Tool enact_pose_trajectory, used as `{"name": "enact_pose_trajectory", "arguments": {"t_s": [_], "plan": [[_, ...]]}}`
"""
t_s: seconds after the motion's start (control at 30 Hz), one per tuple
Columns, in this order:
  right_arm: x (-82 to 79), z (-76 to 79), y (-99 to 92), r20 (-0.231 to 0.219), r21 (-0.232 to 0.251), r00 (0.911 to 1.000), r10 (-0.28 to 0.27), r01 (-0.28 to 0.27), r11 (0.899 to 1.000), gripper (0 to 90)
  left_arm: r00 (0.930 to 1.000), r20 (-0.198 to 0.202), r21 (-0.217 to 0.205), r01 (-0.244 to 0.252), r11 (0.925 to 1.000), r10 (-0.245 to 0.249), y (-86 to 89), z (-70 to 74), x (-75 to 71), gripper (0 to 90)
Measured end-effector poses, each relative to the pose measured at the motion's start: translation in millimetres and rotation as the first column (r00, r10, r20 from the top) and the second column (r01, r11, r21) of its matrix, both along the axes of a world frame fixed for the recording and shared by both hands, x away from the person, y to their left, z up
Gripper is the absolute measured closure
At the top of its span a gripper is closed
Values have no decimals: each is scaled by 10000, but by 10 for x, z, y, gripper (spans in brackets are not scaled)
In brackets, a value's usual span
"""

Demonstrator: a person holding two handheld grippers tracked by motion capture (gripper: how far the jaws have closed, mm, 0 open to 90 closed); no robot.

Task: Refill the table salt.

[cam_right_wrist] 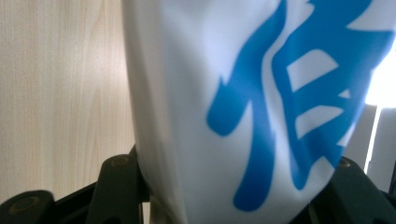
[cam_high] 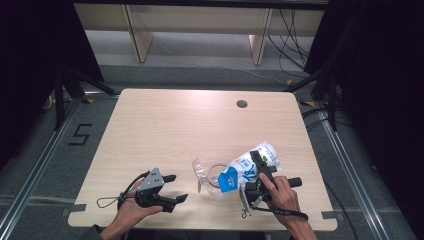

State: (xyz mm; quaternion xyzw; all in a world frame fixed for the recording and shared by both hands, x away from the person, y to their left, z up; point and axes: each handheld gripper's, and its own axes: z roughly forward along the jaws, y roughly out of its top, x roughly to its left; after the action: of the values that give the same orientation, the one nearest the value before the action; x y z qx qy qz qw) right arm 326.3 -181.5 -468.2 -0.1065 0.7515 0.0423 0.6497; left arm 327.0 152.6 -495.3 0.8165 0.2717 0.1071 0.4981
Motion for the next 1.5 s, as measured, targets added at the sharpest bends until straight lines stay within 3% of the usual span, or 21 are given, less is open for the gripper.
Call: {"name": "enact_pose_trajectory", "arguments": {"t_s": [0.1,0.13,0.17,0.37,0.47,0.6,0.73,0.8,0.87,1.0,1.1,1.13,1.5], "plan": [[-6,4,5,-25,-70,10000,-96,96,9999,474,10000,-5,-4,-4,10000,4,1,0,1,212],[-15,-33,-4,-163,369,9994,-306,312,9988,474,10000,-8,0,-3,10000,3,0,0,1,212],[-14,-15,4,-141,130,9995,-294,296,9995,474,10000,-8,-12,-1,10000,1,-1,-1,1,212],[-5,-18,4,-30,107,9997,-246,247,9996,475,10000,-19,-24,-20,10000,20,0,-1,0,212],[1,7,13,150,-334,9998,-130,135,9994,477,10000,3,-7,1,10000,-1,0,1,0,212],[15,-6,10,213,-289,9998,41,-35,9996,478,10000,-48,-34,-61,10000,61,1,1,-1,212],[-9,-44,8,-8,63,9993,-362,362,9993,481,10000,-17,-31,-25,10000,25,1,0,0,212],[-1,-20,18,118,-339,9998,-169,173,9993,482,10000,-17,-35,-26,10000,26,2,0,0,212],[3,-35,17,196,-173,9998,-98,101,9998,483,10000,-19,-36,-27,10000,26,2,0,0,212],[-2,-12,15,301,-455,9994,-166,180,9988,486,10000,-13,-17,-17,10000,17,2,1,-1,212],[5,-23,17,305,-298,9995,-109,118,9995,488,10000,-26,-44,-30,10000,30,2,1,0,212],[1,-7,15,359,-528,9993,-140,159,9985,489,10000,-22,-44,-28,10000,28,2,0,0,212],[0,-8,19,400,-523,9991,-157,177,9985,490,10000,-13,-27,-17,10000,17,2,1,-1,212]]}}
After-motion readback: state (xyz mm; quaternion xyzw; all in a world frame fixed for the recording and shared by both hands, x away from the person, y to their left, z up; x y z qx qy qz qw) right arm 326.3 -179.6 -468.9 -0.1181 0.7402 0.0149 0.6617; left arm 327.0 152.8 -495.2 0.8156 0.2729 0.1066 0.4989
